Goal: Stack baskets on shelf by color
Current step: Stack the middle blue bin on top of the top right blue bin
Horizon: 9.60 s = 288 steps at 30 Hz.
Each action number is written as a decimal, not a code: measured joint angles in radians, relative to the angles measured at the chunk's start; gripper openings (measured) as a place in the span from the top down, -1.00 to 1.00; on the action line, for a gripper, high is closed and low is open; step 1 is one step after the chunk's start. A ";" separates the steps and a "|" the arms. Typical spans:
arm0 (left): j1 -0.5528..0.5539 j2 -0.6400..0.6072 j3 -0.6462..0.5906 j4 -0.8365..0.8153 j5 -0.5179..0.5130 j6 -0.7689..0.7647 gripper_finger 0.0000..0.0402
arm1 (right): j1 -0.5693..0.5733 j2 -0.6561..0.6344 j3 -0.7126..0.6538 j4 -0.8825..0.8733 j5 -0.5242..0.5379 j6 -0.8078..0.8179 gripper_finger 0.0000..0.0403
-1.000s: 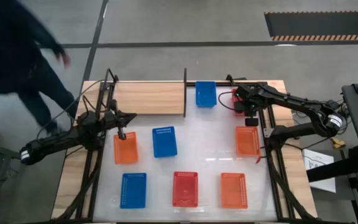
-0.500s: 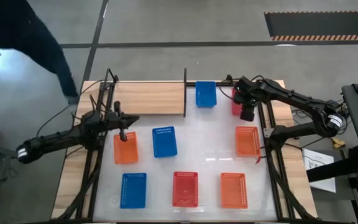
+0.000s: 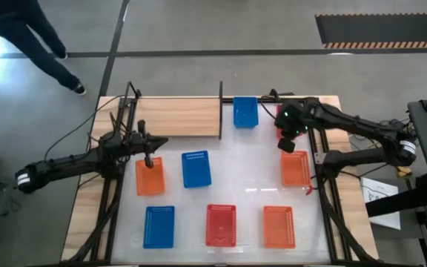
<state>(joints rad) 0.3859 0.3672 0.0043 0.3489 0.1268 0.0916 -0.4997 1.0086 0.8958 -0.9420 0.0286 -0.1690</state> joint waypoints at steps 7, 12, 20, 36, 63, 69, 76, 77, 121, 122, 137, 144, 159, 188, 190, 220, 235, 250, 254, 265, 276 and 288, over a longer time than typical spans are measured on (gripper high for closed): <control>0.000 0.024 0.000 0.018 0.003 -0.006 1.00 | 0.146 -0.163 -0.160 0.411 0.050 0.071 0.96; 0.000 0.037 0.000 0.032 0.002 -0.007 1.00 | 0.190 -0.195 -0.269 0.720 0.033 0.179 0.96; 0.000 0.043 0.000 0.081 0.002 -0.007 1.00 | 0.247 -0.120 -0.256 0.775 -0.068 0.230 0.93; 0.000 0.050 0.000 0.093 0.008 -0.003 1.00 | 0.650 0.081 -0.024 0.436 0.078 0.502 0.27; -0.173 0.236 0.107 0.081 -0.004 -0.017 1.00 | 0.863 0.171 -0.248 0.939 0.357 0.406 0.94; -0.271 0.356 0.224 -0.013 -0.078 -0.033 0.97 | 0.844 0.121 -0.382 1.205 0.366 0.311 0.96; -0.369 0.541 0.433 -0.298 -0.111 -0.112 0.68 | 0.833 0.114 -0.422 1.261 0.417 0.297 0.96; -0.382 0.571 0.462 -0.332 -0.112 -0.125 0.63 | 0.833 0.117 -0.422 1.262 0.419 0.291 0.96; -0.624 1.363 1.150 -1.034 -0.269 -0.296 0.26 | 0.836 0.056 -0.416 1.208 0.416 0.248 0.96; -0.624 1.370 1.150 -1.042 -0.270 -0.296 0.32 | 0.836 0.056 -0.416 1.208 0.416 0.248 0.96; -0.624 1.342 1.206 -1.059 -0.293 -0.231 0.99 | 0.836 0.056 -0.416 1.207 0.416 0.232 0.96; -0.615 1.361 1.309 -0.950 -0.293 -0.168 1.00 | 0.855 0.020 -0.416 1.166 0.416 0.229 0.96; -0.502 1.596 1.551 -0.868 -0.269 -0.077 1.00 | 0.943 -0.089 -0.416 1.098 0.467 0.247 0.96; -0.426 1.762 1.706 -0.827 -0.258 -0.030 0.87 | 0.947 -0.091 -0.416 1.021 0.470 0.327 0.96; -0.427 1.760 1.706 -0.829 -0.258 -0.025 0.79 | 0.947 -0.091 -0.416 1.021 0.470 0.327 0.96; -0.472 1.034 0.689 0.187 -0.244 0.022 0.97 | 0.940 0.016 -0.374 1.114 0.571 0.350 0.95; -0.439 0.798 0.299 0.564 -0.237 0.030 0.97 | 0.815 0.294 0.010 0.477 0.537 0.574 0.33; -0.436 0.763 0.264 0.560 -0.236 0.029 0.97 | 0.697 0.647 0.265 0.127 0.334 0.597 0.23; -0.436 0.763 0.264 0.558 -0.236 0.028 0.97 | 0.686 0.709 0.294 0.108 0.338 0.552 0.41; -0.436 0.764 0.263 0.558 -0.235 0.024 0.97 | 0.701 0.709 0.309 0.077 0.340 0.535 0.95; -0.436 0.769 0.265 0.557 -0.235 0.025 0.97 | 0.732 0.522 0.391 -0.081 0.454 0.380 0.96; -0.436 0.769 0.266 0.559 -0.235 0.025 0.97 | 0.217 0.404 0.409 0.020 0.139 -0.175 0.96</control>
<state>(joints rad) -0.0505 1.1362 0.2707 0.9077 -0.1085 0.1164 -0.2826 1.4126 1.3048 -0.9217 0.1672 -0.3441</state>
